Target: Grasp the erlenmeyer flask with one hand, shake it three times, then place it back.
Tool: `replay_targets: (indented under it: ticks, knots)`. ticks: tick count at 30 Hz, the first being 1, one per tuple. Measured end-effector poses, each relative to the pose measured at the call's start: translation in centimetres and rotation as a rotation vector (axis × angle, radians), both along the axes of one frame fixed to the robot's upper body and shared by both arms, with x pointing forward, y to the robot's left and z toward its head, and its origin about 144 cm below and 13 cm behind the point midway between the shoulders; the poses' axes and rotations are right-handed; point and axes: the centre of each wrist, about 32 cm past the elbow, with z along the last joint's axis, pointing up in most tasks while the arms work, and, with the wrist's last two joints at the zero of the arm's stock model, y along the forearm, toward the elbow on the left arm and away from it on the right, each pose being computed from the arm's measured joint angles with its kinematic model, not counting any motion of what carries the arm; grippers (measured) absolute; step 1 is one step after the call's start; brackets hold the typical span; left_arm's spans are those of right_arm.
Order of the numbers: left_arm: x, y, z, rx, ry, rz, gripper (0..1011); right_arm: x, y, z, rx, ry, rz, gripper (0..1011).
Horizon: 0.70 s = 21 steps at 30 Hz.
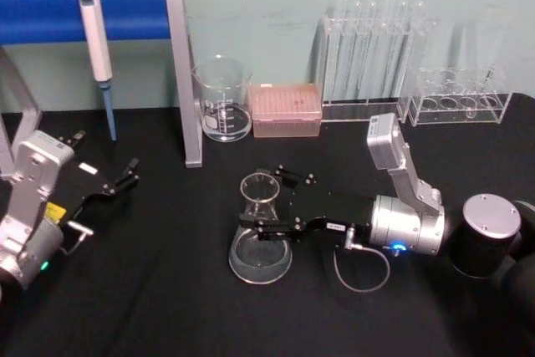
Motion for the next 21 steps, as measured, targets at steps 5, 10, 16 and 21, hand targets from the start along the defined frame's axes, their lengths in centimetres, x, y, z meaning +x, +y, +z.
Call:
replay_targets:
  ticks: [5,10,16,21]
  knots:
    - [0.00,0.00,0.00,0.000,0.000,0.000,1001,0.00,0.00,0.00,0.000,0.000,0.000,815]
    - [0.00,0.00,0.00,0.000,0.000,0.000,1001,0.00,0.00,0.00,0.000,0.000,0.000,685]
    - [0.00,0.00,0.00,0.000,0.000,0.000,1001,0.00,0.00,0.00,0.000,0.000,0.001,484]
    - [0.00,0.00,0.00,0.000,0.000,0.000,1001,0.00,0.00,0.00,0.000,0.000,0.001,457]
